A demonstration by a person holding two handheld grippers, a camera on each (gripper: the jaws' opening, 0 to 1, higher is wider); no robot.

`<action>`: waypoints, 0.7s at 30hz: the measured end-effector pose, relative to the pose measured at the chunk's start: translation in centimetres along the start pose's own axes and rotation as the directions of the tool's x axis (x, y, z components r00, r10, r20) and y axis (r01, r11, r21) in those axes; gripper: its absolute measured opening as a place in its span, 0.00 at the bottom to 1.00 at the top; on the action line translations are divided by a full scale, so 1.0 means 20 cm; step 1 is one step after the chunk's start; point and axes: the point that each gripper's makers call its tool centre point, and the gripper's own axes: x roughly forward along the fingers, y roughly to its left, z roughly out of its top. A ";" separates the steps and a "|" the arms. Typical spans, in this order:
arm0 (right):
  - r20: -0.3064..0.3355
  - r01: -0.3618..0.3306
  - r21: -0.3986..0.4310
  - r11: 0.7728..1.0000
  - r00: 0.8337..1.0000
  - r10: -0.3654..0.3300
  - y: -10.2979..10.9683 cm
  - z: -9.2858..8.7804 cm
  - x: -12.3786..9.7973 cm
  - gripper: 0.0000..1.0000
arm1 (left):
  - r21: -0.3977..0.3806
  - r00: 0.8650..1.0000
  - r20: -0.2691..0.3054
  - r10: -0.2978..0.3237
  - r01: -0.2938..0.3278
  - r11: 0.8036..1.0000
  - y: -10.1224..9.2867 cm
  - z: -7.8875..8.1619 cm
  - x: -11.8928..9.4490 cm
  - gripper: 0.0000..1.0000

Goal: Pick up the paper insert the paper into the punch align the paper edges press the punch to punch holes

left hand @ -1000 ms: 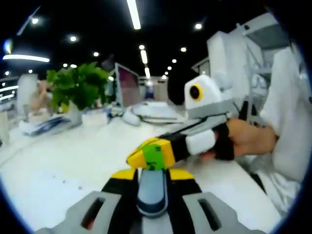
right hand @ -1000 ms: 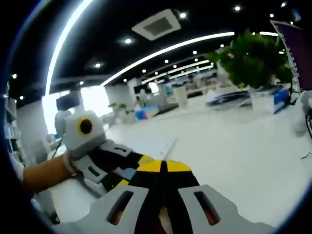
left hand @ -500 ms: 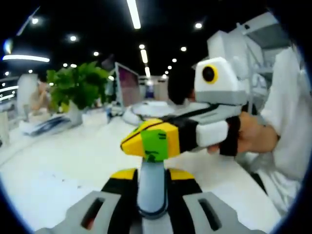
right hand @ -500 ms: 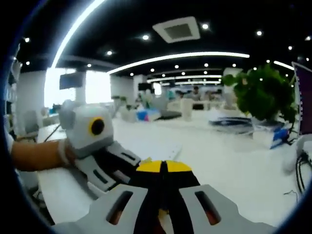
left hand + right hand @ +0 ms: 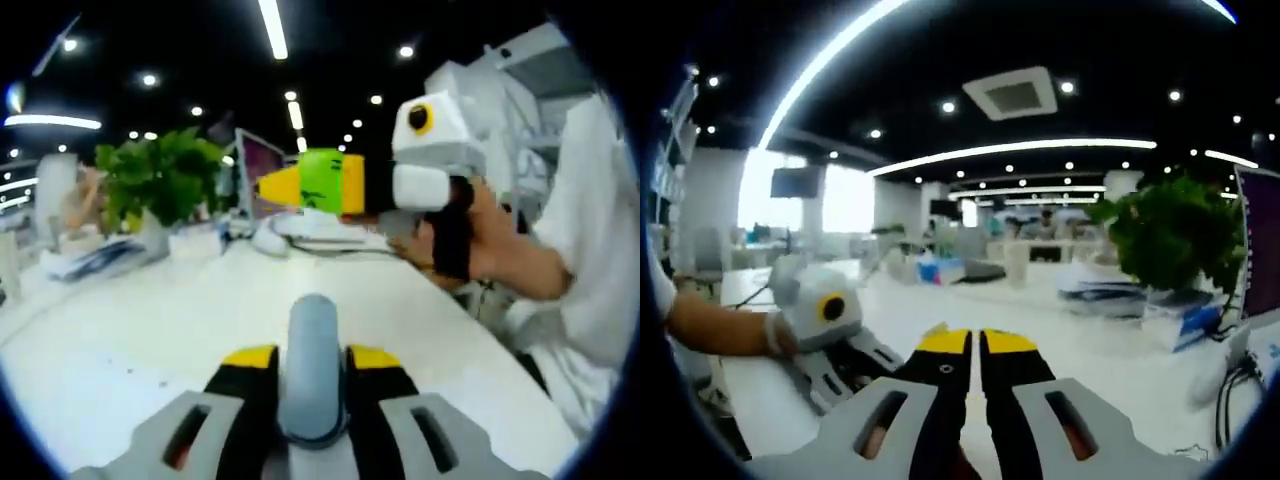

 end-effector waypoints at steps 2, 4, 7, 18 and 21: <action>-0.033 0.009 0.028 1.000 0.999 -0.008 -0.09 -0.09 -0.01 0.07 | 0.005 1.000 0.000 -0.004 0.004 1.000 0.00 0.00 0.00 0.31; -0.044 0.011 0.032 0.999 0.999 -0.010 -0.14 -0.16 -0.03 0.07 | 0.009 1.000 0.001 -0.007 0.007 1.000 -0.01 0.00 0.00 0.33; -0.019 0.000 0.114 0.994 1.000 0.002 -0.14 -0.20 -0.04 0.07 | 0.012 1.000 0.001 -0.006 0.006 1.000 0.00 0.00 0.00 0.36; -0.061 -0.014 0.093 0.996 0.998 0.019 -0.09 -0.25 -0.02 0.14 | 0.038 0.999 0.038 -0.007 0.006 0.999 -0.02 0.08 0.00 0.52; -0.075 -0.018 0.067 0.998 0.997 0.023 -0.09 -0.26 -0.01 0.15 | 0.046 0.996 0.095 -0.002 -0.002 0.999 -0.02 0.17 -0.04 0.54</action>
